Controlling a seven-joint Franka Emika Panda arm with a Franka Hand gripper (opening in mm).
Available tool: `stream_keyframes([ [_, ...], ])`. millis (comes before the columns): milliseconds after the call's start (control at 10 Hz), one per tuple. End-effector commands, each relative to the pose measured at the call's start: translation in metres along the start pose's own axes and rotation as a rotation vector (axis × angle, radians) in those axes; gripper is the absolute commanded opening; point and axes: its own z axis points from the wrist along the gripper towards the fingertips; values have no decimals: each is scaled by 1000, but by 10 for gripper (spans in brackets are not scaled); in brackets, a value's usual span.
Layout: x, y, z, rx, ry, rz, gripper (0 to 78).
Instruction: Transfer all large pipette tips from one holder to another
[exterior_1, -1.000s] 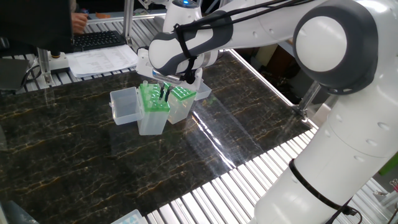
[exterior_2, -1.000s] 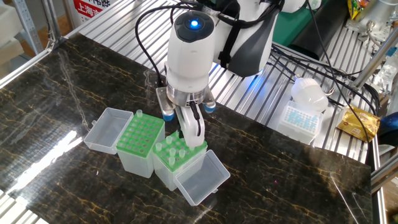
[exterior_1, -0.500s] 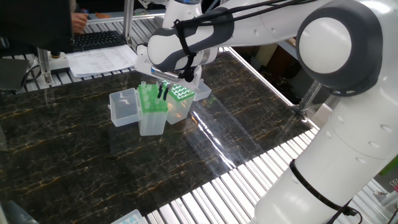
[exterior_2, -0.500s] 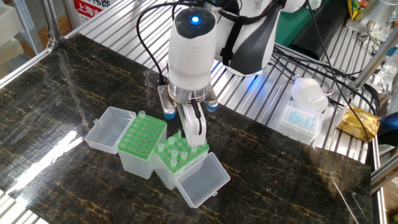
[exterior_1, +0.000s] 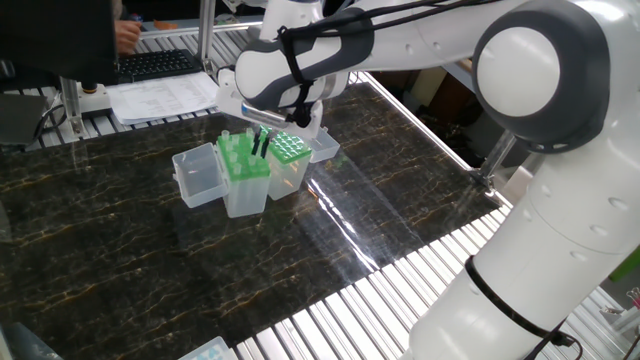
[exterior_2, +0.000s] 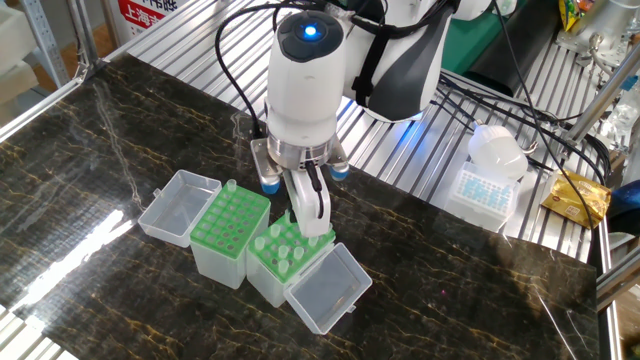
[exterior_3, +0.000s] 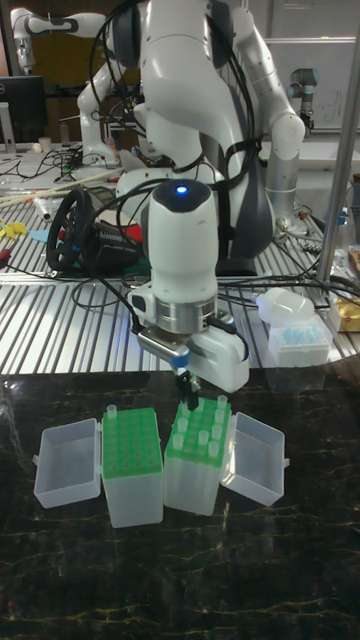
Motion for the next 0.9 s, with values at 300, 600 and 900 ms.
stream_keyframes([
  [300, -7, -3, -20, 13, 2, -35, 12],
  [600, -8, -8, -30, 18, -2, -60, 12],
  [900, -13, -18, -52, 19, 4, -87, 12],
])
